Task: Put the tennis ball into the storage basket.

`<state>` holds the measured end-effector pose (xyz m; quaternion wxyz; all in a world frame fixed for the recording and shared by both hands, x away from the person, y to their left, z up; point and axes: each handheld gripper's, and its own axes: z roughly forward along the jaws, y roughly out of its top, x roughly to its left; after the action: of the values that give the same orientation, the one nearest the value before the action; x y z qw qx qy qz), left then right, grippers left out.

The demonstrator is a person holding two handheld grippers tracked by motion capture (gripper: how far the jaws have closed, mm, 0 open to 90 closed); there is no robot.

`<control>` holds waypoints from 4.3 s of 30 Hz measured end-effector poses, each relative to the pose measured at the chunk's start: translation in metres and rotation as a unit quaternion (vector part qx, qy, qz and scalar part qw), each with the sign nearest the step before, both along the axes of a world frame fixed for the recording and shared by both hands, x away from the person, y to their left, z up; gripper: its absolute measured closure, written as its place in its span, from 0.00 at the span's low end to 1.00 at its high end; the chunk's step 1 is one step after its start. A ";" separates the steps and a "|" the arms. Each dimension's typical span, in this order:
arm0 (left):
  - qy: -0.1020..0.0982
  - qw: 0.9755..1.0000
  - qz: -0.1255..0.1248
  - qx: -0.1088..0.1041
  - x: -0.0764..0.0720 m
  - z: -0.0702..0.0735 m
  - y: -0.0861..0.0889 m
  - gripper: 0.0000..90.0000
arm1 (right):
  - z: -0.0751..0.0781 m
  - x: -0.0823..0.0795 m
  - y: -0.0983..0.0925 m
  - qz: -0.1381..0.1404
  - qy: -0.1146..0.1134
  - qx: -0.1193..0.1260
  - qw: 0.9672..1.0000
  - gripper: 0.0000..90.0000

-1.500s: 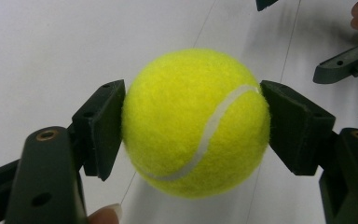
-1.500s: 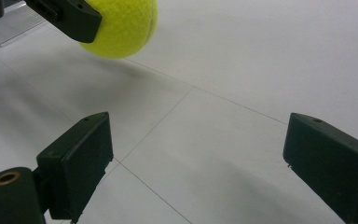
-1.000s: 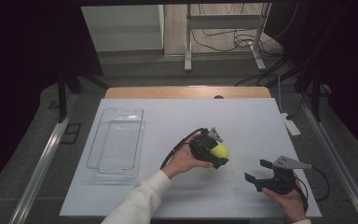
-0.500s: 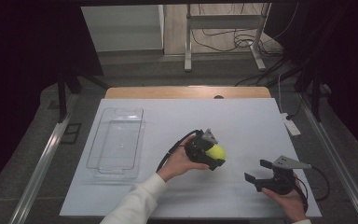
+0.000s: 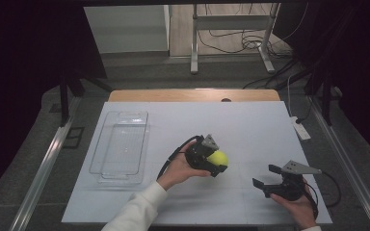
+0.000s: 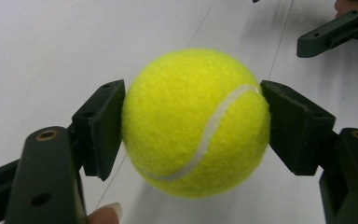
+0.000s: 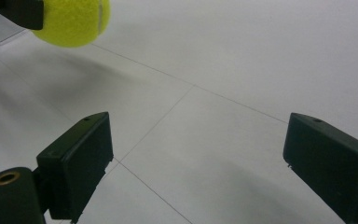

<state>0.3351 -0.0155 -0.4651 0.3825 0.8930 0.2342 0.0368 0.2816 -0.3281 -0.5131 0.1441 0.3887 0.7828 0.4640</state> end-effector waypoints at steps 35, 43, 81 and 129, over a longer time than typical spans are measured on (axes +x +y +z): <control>-0.007 1.000 0.016 -0.014 -0.008 -0.001 0.024 0.30 | 0.000 0.000 0.000 0.000 0.000 -0.003 1.000 0.09; -0.010 1.000 0.018 -0.016 -0.011 -0.002 0.031 0.30 | -0.001 0.000 0.001 0.000 0.001 -0.004 1.000 0.09; -0.019 0.998 0.047 -0.034 -0.011 0.007 0.058 0.30 | -0.001 -0.001 0.006 0.004 0.003 0.000 1.000 0.09; -0.052 0.991 0.102 -0.063 -0.008 0.034 0.096 0.30 | -0.002 -0.001 0.006 0.003 0.004 -0.003 1.000 0.09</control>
<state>0.3267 0.0802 -0.4307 0.4442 0.8354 0.3054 0.1069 0.2809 -0.3224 -0.5149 0.1408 0.3880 0.7858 0.4606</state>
